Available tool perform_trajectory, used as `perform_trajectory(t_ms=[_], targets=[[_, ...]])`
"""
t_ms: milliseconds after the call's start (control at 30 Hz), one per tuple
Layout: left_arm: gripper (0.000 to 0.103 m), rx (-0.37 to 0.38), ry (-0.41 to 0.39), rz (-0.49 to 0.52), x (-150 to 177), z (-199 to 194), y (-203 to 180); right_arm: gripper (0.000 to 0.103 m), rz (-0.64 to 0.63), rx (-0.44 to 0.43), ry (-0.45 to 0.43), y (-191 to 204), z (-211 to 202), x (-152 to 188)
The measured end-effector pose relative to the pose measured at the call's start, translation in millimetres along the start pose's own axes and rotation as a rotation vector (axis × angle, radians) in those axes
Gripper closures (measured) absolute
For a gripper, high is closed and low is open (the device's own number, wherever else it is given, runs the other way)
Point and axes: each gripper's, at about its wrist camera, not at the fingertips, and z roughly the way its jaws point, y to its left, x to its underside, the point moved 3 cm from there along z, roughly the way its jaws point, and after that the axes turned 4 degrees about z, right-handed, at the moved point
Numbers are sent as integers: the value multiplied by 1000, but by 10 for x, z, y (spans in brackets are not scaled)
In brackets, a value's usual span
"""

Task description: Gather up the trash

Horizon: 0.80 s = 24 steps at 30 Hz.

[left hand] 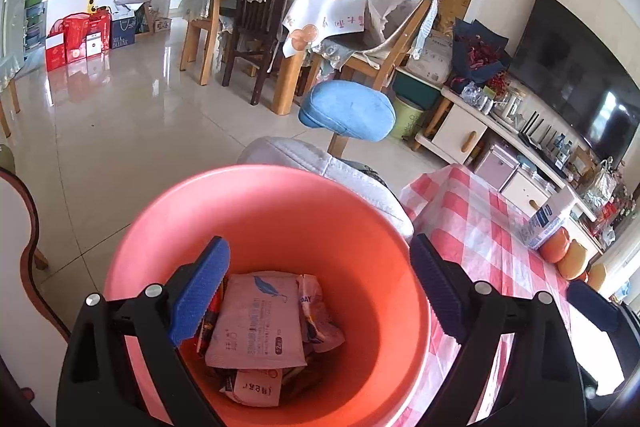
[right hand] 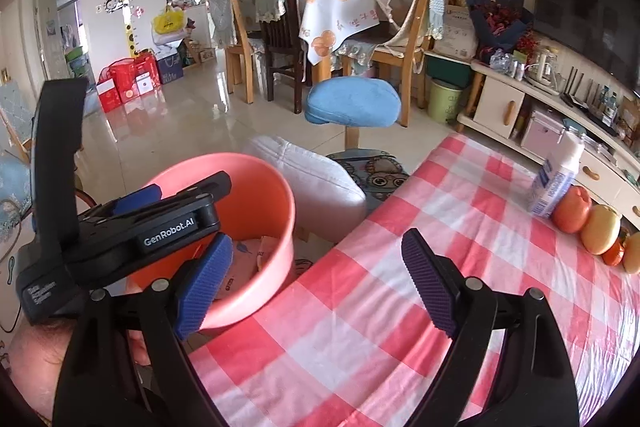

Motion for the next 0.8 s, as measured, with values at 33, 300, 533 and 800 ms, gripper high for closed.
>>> perform_trajectory(t_ms=[33,300,533,800], targets=[[12,-2,11,0,11,11,-17,15,3,7,-1,-33,-29,9],[12,10,30,51,83,1,-252,14,35,52,-14,-275,-240,132],[12,38,39,151,197,-62,-600,14,68,100,-33,-506,-444,266],[8,99,17,258,321,-229,-1033,14,115,168,-54,-791,-748,472]])
